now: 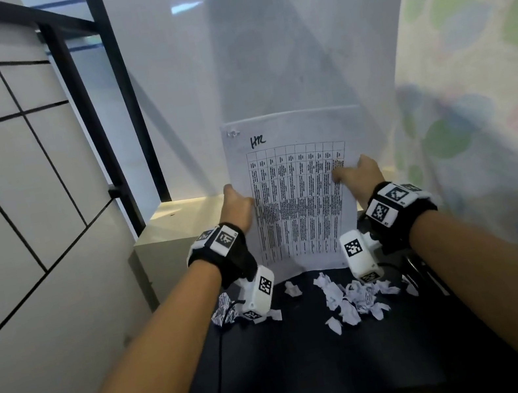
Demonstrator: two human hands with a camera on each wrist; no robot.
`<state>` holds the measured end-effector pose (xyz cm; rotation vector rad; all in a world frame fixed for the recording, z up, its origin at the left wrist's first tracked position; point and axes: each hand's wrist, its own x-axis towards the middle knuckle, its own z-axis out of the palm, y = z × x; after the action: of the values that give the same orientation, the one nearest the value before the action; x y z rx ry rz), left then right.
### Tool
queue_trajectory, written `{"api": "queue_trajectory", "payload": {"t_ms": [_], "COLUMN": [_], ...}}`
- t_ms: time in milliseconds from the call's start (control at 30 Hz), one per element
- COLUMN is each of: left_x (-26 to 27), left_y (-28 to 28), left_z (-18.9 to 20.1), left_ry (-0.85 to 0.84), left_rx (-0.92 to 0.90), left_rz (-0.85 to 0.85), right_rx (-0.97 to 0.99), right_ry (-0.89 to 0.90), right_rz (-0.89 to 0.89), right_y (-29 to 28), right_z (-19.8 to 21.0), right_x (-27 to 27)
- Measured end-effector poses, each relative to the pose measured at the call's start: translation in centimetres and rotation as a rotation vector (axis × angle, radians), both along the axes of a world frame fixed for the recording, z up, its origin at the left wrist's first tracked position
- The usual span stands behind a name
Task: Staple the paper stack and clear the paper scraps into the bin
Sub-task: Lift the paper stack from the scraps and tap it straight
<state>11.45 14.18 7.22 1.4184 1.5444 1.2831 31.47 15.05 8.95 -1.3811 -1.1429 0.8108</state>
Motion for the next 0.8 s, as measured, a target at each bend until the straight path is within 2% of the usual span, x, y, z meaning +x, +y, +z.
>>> {"api": "queue_trajectory", "payload": {"t_ms": [167, 233, 333, 400, 567, 700, 800], "left_x": [-0.2, -0.4, -0.6, -0.6, -0.9, -1.2, -1.3], "left_y": [-0.1, -0.2, -0.6, -0.5, 0.2, 0.1, 0.1], "left_z": [1.1, 0.5, -1.2, -1.4, -1.4, -4.0, -4.2], "left_ry": [-0.059, -0.073, -0.095, -0.105, -0.123, -0.038, 0.006], "left_rx": [0.05, 0.019, -0.035, -0.037, -0.013, -0.044, -0.049], "left_rz": [0.014, 0.019, 0.017, 0.009, -0.008, -0.06, -0.081], "right_rx": [0.11, 0.087, -0.036, -0.044, -0.054, -0.183, -0.163], "right_ry": [0.011, 0.012, -0.095, -0.117, -0.076, -0.101, -0.088], "right_rz": [-0.043, -0.021, 0.0, -0.011, -0.025, 0.036, 0.068], "right_y": [-0.9, -0.8, -1.3, -1.5, -1.0, -1.5, -1.6], "right_z": [0.6, 0.0, -1.1, -1.2, -1.5, -3.5, -3.4], "right_x": [-0.1, 0.2, 0.1, 0.2, 0.4, -0.1, -0.2]}}
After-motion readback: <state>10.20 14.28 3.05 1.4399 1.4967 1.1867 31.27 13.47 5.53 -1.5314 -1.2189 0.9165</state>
